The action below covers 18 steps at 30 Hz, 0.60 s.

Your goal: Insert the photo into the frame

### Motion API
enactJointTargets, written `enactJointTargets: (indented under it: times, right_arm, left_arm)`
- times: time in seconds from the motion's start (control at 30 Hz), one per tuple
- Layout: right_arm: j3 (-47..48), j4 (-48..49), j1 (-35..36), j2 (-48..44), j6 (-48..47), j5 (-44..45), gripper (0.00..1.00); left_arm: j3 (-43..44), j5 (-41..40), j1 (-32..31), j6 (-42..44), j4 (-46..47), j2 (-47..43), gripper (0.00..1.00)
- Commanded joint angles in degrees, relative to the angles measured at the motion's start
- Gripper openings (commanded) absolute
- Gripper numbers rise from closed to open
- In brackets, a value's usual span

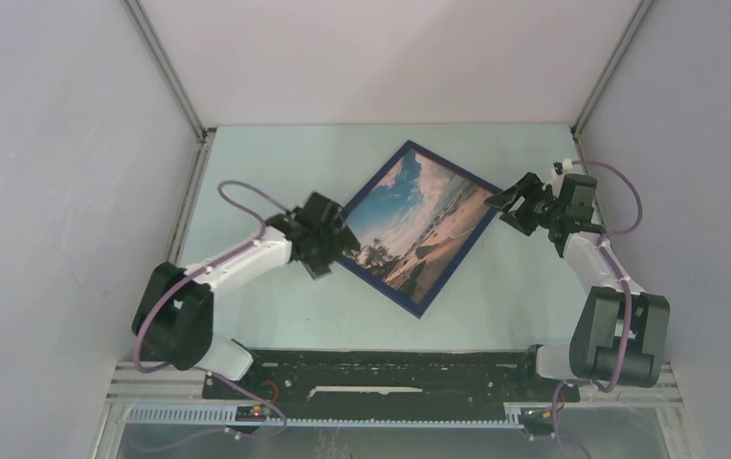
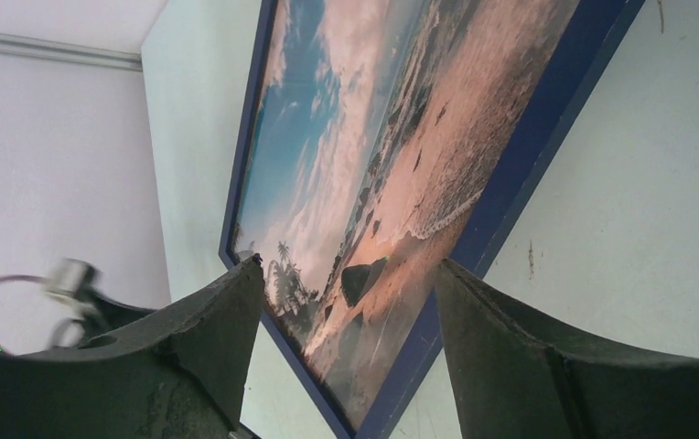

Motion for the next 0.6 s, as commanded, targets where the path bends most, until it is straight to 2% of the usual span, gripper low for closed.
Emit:
enactJointTargets:
  times: [0.0,0.13,0.27,0.33,0.47,0.57]
  right_arm:
    - [2.5,0.1,0.1,-0.9,-1.4,0.2,0.76]
    - [2.5,-0.7,-0.4,-1.4,-1.6,0.1,0.76]
    - [2.4,-0.9,-0.8,-1.4,-1.6,0.0,0.76]
    - [2.5,-0.7,-1.0,-1.0,-1.5,-0.3,0.76]
    - [2.5,-0.4,-1.1,-0.1,-1.4,-0.9,0.76]
    - [2.5,-0.3,-1.1,-0.1,-1.3,-1.0,0.76]
  left_arm:
    - [-7.7,0.9,-6.3,-26.7,8.1,0.1,0.87]
    - [-7.1,0.6,-8.2,-31.6,8.9,5.4,0.64]
    - [-7.1,2.5,-8.3,-35.8,10.4,9.7,0.46]
    - [-7.1,2.5,-8.4,-36.6,10.4,10.9,0.44]
    - [-7.1,0.6,-8.0,-36.0,10.3,12.7,0.44]
    - [-7.1,0.1,-7.4,-34.0,10.1,13.9,0.34]
